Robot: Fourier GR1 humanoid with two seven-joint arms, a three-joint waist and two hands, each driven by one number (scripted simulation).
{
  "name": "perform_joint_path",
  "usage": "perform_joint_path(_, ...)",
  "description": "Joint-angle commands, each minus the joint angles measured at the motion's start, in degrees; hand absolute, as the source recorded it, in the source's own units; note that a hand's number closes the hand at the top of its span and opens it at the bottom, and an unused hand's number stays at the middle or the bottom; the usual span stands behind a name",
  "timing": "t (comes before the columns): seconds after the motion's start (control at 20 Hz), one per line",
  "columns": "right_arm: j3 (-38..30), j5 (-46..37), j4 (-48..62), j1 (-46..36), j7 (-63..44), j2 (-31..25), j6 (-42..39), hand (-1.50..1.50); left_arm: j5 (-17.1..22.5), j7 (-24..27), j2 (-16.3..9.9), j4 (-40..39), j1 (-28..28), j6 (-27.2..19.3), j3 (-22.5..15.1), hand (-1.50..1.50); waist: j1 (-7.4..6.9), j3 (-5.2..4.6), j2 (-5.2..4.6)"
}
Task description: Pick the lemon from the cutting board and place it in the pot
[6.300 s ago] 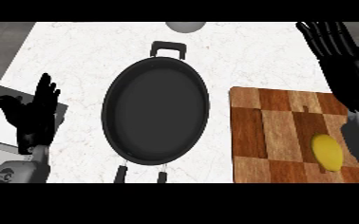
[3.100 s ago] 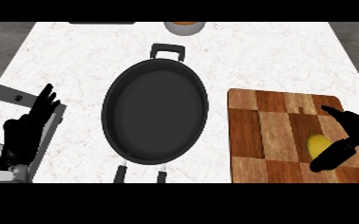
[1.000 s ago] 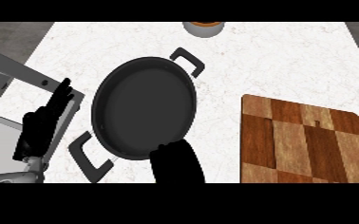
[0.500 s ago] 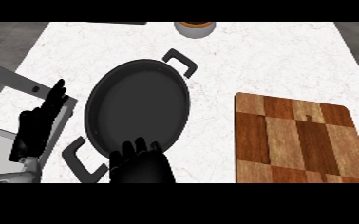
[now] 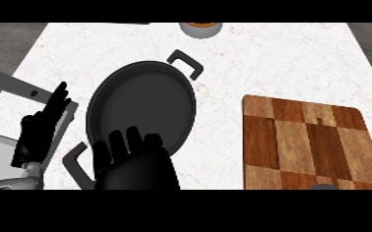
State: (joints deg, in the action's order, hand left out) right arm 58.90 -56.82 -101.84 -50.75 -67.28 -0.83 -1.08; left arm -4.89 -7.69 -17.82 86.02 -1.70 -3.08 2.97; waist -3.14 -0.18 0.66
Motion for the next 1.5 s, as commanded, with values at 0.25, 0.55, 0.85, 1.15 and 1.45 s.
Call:
perform_joint_path(0.25,-7.3,5.2,8.9,-11.2,-9.0,0.8,9.4,1.50,0.0,-0.4,-0.3,1.6,0.8,0.2,0.5,0.00,0.20,0.05,-0.50)
perform_joint_path(0.55,-10.5,9.3,18.6,-17.1,-5.3,0.8,12.9,1.50,0.6,-0.8,0.0,2.3,2.0,0.5,1.2,0.00,0.51,0.07,-0.65)
perform_joint_path(0.85,-12.3,15.4,34.9,-18.6,7.5,0.8,21.5,1.50,-0.8,-3.0,0.4,1.9,-1.3,-0.4,0.9,0.00,0.50,0.09,-1.13)
perform_joint_path(1.15,-11.6,18.1,52.0,-19.5,19.4,0.8,24.7,1.50,-0.4,-1.9,0.0,2.5,-0.4,0.7,1.4,0.00,0.01,0.09,-1.35)
perform_joint_path(1.45,-12.7,30.1,56.7,-18.9,23.9,0.8,31.9,-1.50,-1.7,-1.3,2.1,1.1,-2.3,-0.2,-0.3,0.00,-1.77,0.08,-2.03)
